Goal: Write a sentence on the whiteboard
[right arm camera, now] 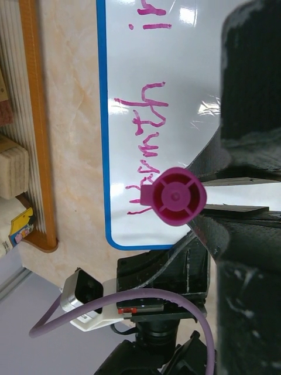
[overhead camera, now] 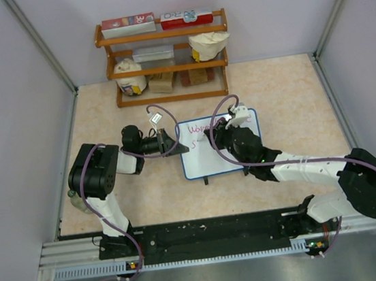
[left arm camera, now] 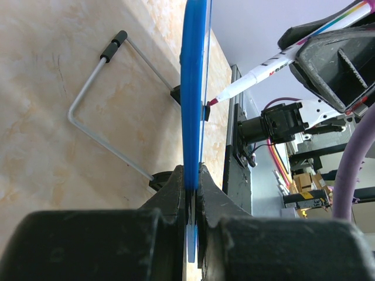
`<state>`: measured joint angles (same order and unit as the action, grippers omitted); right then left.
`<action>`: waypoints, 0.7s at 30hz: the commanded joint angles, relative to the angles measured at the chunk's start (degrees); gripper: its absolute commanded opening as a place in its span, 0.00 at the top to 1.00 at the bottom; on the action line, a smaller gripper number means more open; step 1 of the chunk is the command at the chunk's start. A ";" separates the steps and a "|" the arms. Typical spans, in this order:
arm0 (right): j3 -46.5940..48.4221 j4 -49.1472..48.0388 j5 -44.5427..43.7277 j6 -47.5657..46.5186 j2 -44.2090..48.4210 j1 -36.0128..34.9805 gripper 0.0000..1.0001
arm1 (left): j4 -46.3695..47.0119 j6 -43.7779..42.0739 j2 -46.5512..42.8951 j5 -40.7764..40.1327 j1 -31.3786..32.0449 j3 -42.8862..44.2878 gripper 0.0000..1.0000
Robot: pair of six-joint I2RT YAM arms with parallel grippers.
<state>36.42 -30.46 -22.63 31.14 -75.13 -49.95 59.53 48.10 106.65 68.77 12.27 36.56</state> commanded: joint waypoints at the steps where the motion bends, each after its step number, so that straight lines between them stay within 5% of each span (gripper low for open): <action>1: 2.34 -1.27 -0.04 0.42 -1.07 0.73 1.00 | 1.38 0.68 0.22 -0.31 0.03 0.45 1.00; 21: -0.21 -0.13 1.63 1.47 -1.16 1.00 1.00 | 1.47 0.68 0.14 -0.31 -0.06 0.45 1.00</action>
<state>36.40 -30.55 -21.71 32.25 -76.53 -49.60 59.53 48.10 106.65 68.79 12.27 36.56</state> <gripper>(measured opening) 0.129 0.055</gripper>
